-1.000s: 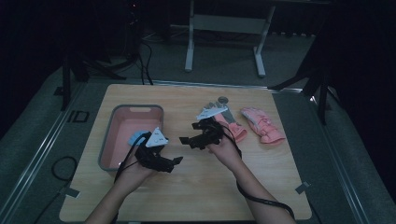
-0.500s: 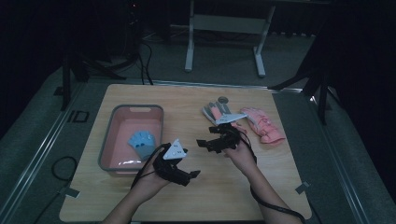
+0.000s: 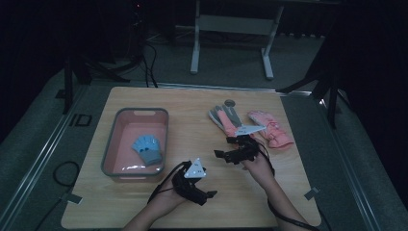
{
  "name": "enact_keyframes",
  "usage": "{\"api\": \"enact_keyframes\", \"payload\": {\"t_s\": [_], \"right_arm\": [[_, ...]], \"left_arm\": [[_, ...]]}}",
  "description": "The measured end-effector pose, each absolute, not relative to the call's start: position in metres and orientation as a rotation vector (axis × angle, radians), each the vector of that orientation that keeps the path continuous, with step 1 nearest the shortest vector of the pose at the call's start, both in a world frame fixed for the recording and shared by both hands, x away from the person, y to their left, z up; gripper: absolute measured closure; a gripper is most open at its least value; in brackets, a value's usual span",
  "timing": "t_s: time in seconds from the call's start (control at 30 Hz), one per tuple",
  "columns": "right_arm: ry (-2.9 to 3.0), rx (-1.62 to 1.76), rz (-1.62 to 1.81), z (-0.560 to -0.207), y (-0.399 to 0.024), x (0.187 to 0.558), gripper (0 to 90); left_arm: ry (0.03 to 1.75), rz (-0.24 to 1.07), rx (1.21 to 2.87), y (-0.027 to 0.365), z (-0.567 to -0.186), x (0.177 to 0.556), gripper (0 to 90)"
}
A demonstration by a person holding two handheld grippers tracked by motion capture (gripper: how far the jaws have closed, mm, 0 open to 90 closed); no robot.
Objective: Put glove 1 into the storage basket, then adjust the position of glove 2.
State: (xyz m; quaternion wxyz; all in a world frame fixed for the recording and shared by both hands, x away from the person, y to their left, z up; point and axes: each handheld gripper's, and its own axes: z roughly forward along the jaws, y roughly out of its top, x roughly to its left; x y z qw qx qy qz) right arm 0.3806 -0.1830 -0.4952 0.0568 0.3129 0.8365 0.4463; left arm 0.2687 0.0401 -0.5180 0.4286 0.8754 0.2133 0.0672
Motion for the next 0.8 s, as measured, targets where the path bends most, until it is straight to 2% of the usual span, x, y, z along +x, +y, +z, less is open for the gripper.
{"api": "enact_keyframes", "payload": {"t_s": [0.53, 0.8], "right_arm": [[2.439, 0.990, 1.404, -0.523, -0.217, 0.366, 14.5], [2.432, 1.008, 1.419, -0.513, -0.225, 0.369, 13.5]], "left_arm": [[0.473, 0.115, 2.243, 0.033, -0.550, 0.261, 14.2], [0.489, 0.118, 2.232, 0.035, -0.552, 0.262, 14.2]]}}
